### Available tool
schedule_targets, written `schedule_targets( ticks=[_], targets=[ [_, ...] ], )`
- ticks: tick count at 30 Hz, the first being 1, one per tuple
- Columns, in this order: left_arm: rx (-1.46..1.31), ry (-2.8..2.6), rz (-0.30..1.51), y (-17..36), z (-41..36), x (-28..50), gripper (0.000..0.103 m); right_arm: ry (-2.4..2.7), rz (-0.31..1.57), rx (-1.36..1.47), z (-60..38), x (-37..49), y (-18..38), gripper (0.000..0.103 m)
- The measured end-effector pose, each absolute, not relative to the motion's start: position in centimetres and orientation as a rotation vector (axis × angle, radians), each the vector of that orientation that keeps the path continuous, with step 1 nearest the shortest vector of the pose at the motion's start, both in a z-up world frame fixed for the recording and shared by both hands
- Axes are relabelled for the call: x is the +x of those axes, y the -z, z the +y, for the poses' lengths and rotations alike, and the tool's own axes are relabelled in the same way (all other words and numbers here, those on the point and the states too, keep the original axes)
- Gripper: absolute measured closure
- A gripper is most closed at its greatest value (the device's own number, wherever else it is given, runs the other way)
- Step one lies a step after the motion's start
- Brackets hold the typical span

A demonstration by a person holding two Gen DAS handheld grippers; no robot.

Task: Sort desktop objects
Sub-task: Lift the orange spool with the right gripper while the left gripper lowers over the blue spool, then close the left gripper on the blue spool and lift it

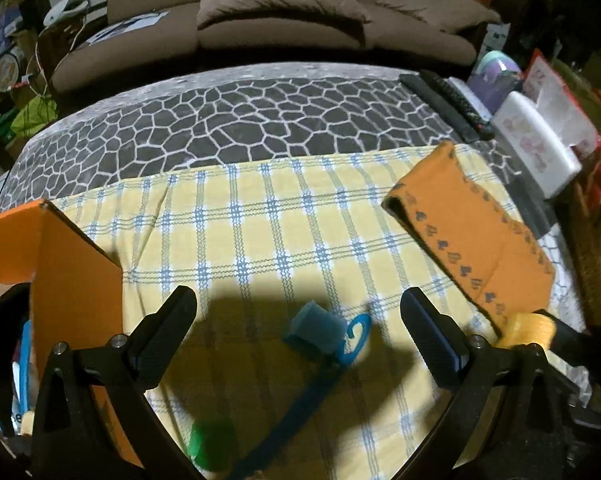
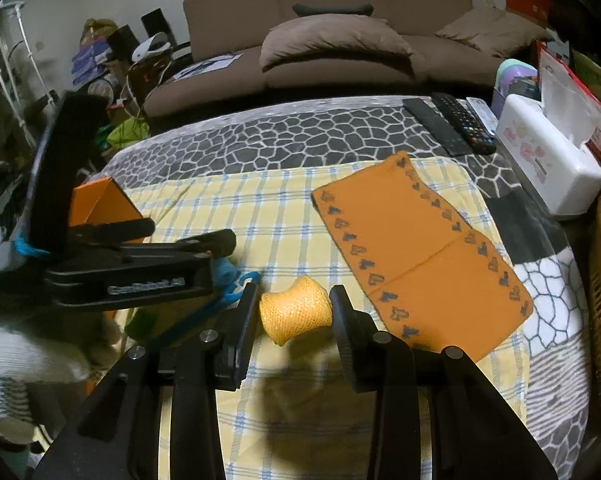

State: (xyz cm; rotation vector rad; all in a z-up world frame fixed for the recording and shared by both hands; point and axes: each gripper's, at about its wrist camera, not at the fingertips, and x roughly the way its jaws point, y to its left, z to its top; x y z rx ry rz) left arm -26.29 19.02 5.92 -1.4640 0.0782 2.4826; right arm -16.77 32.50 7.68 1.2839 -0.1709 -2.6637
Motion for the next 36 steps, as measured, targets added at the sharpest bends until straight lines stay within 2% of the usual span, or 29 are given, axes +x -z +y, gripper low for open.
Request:
schedule_targets(
  ticks=[11, 25, 36],
  targets=[
    [-1.534, -2.504, 0.112, -3.1, 19.4, -26.7, 0.011, 2.662, -0.205, 1.283, 33.3, -17.0, -7.5, 0.067],
    [-1.553, -2.525, 0.096, -2.3, 18.8, -26.3, 0.074, 2.655, -0.211, 1.303, 33.5, -17.2, -6.7, 0.067],
    [-1.523, -2.516, 0.097, -3.3, 17.9, -25.3, 0.076, 2.651, -0.188, 1.302, 32.6, -17.1, -7.1, 0.067]
  ],
)
